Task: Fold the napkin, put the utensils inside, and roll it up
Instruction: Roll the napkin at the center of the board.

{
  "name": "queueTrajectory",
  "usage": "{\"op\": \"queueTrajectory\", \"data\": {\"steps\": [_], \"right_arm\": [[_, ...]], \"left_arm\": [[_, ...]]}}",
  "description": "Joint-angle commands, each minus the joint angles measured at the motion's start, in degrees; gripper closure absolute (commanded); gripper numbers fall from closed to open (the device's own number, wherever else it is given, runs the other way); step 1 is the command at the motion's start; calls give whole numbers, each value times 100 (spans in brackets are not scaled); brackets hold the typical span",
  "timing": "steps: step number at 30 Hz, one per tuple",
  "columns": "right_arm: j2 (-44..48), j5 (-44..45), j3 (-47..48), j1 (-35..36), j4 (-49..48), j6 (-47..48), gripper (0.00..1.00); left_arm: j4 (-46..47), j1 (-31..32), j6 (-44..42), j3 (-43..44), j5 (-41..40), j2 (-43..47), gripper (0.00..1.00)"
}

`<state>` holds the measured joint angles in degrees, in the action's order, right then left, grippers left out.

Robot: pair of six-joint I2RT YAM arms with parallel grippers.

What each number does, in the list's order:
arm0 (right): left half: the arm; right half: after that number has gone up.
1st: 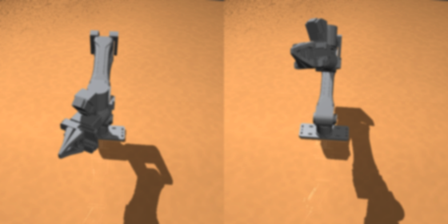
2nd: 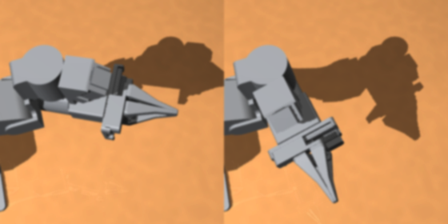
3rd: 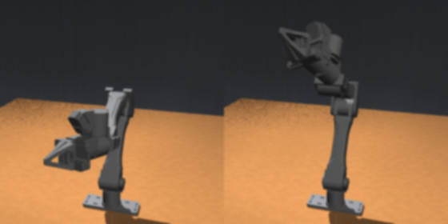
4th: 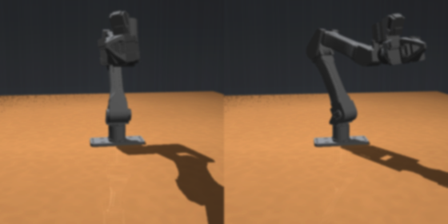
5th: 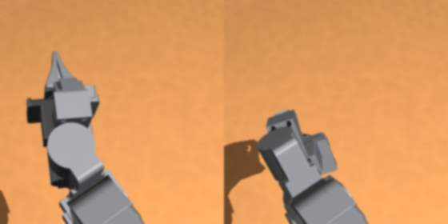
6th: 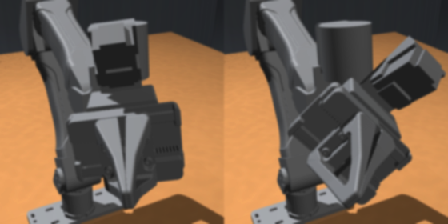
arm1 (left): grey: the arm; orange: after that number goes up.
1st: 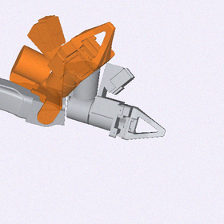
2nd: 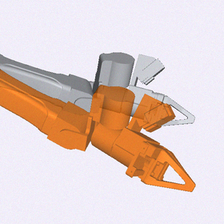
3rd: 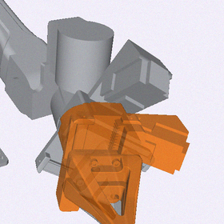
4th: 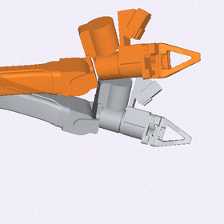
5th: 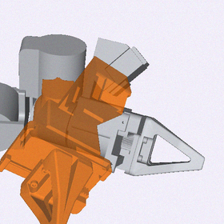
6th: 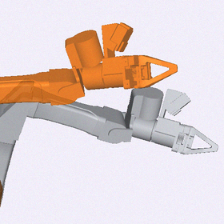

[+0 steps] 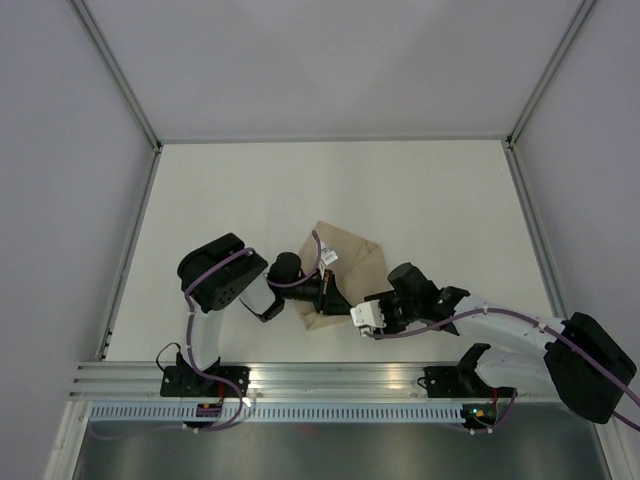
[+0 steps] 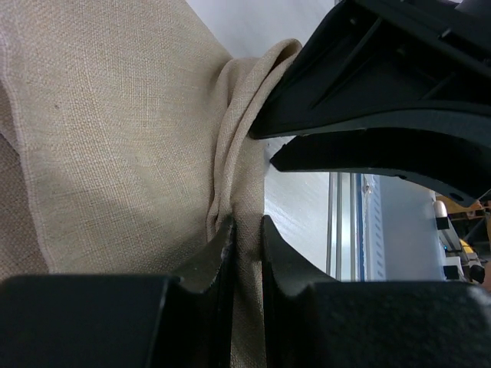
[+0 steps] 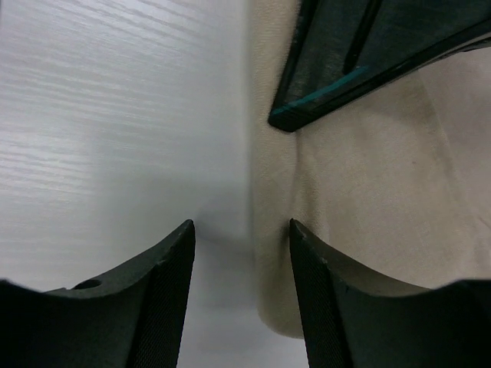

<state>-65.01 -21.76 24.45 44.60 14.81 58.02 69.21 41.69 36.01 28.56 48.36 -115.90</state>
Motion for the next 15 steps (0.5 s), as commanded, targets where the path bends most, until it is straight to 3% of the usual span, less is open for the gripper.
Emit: {"op": "queueTrajectory", "data": {"steps": [1, 6, 12, 15], "right_arm": [[-134, 497, -80, 66, -848, 95, 41], [-301, 874, -396, 75, -1741, 131, 43], [-355, 752, -458, 75, -1569, 359, 51], [-66, 866, -598, 75, -1805, 359, 48]], "left_arm": [[84, -3, -24, -140, 25, -170, 98], [23, -3, -76, -148, 121, -135, 98], [-4, -3, -120, -175, 209, -100, 98], [-118, -12, -156, -157, 209, -108, 98]]}}
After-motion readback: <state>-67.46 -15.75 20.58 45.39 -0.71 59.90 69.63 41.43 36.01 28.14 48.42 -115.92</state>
